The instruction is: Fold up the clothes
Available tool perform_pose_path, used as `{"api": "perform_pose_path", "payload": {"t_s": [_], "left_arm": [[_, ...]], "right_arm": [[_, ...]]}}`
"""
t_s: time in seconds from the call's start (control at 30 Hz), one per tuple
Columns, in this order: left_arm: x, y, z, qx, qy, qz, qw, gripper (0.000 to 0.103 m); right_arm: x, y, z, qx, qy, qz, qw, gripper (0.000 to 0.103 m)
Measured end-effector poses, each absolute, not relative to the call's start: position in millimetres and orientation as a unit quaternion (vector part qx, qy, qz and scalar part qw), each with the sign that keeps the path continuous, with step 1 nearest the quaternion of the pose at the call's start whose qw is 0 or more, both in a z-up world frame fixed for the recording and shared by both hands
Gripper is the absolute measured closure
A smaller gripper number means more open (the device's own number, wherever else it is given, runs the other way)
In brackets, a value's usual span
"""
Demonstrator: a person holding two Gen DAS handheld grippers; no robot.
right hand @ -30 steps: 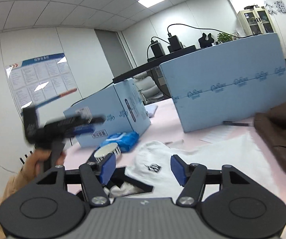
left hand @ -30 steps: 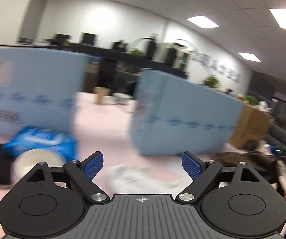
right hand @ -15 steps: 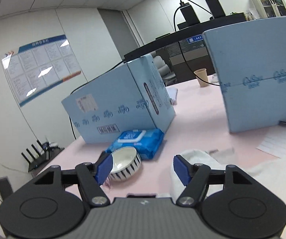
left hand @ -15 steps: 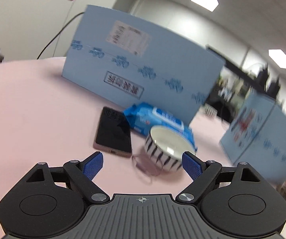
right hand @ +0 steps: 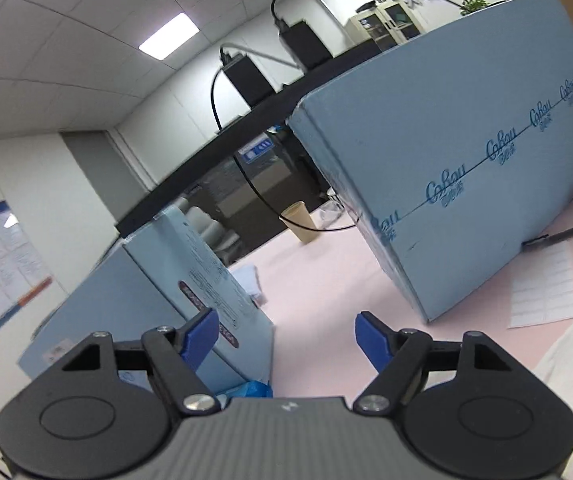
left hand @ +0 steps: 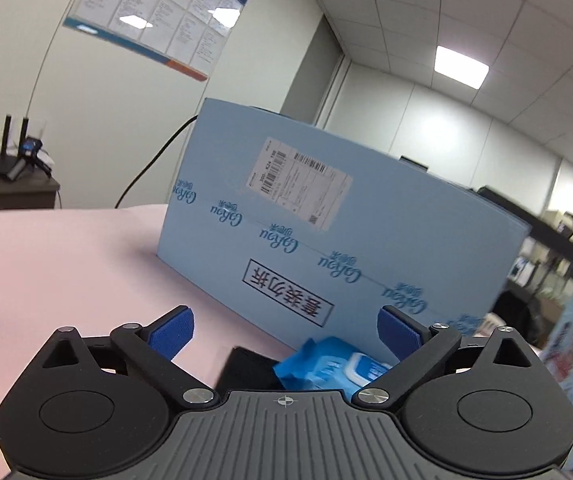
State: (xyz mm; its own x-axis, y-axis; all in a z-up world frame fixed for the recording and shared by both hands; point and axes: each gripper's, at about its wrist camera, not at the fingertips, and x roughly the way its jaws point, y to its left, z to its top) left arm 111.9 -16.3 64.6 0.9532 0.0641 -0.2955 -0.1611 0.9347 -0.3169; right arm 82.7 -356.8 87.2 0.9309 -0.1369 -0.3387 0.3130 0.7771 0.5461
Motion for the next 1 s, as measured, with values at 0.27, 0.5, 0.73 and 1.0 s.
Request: {"api": "perform_pose_path", "payload": {"t_s": [0.27, 0.5, 0.73, 1.0], "left_arm": [[173.3, -20.0, 36.4, -0.183, 0.175, 0.087, 0.963, 0.003], [207.9, -24.1, 12.0, -0.197, 0.215, 0.074, 0.954, 0.003], [228.4, -20.4, -5.1, -0.241, 0.242, 0.042, 0.939, 0.003], [223.4, -22.9, -4.0, -0.237, 0.234, 0.019, 0.943, 0.003]], "right_arm": [[157.9, -304.1, 41.6, 0.283, 0.140, -0.188, 0.930, 0.021], [186.6, -290.2, 7.3, 0.269, 0.164, -0.206, 0.927, 0.019], [202.8, -288.9, -3.5, 0.281, 0.143, -0.202, 0.927, 0.019], [206.4, -286.0, -6.1, 0.290, 0.159, -0.174, 0.928, 0.019]]}}
